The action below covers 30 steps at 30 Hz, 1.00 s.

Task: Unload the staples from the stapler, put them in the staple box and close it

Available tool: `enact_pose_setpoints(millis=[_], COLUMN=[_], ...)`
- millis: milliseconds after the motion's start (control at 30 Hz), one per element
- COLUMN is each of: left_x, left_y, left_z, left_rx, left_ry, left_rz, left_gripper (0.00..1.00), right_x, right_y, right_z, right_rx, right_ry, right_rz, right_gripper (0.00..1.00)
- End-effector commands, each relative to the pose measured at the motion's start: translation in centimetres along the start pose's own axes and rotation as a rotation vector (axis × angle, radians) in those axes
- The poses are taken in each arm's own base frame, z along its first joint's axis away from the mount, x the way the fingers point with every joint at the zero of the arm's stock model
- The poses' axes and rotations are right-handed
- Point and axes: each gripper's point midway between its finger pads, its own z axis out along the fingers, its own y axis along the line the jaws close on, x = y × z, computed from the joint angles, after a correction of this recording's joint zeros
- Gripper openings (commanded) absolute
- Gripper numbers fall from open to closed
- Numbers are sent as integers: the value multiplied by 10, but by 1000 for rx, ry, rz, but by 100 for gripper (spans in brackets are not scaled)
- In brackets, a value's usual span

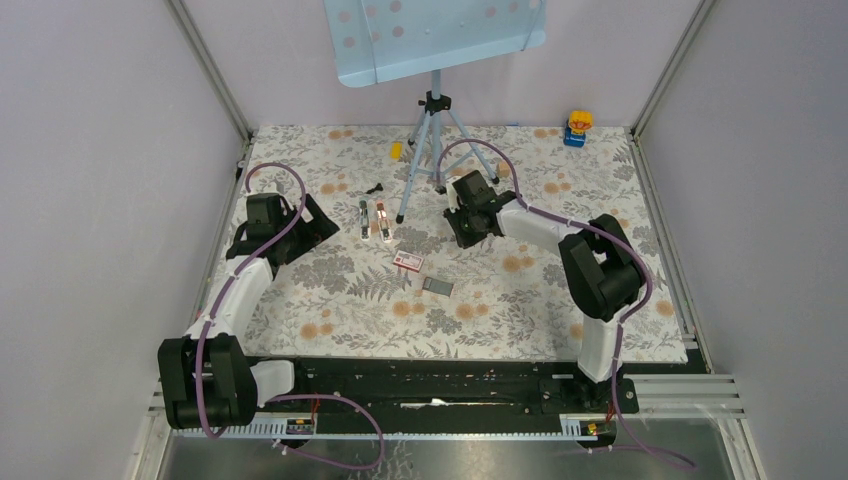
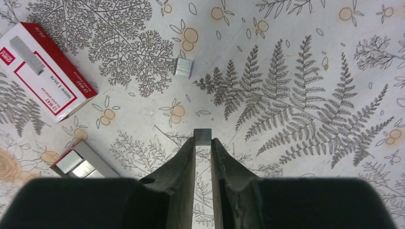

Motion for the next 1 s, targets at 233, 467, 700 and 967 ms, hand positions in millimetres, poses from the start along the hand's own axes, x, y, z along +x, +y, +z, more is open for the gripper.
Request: enact_pose_setpoints(millis=[233,467,700,967], left_x=[-12,-11,-10,-8], left_y=[-9,-10,-11,-14], left_z=[-1,-1,-2,-2], left_rx=[44,52,59,76], left_ry=[-38,-36,-32,-27], left_rz=[1,1,-1,-13], left_gripper=[99,99,99,99], right_x=[-7,-3,2,12], right_y=[19,19,19,35], right_z=[-36,-46,-54,-53], right_rx=[-17,51,96,102], right_ry=[-88,-112,-105,-70], right_rz=[323,535,711,737], right_gripper=[22,22,21,21])
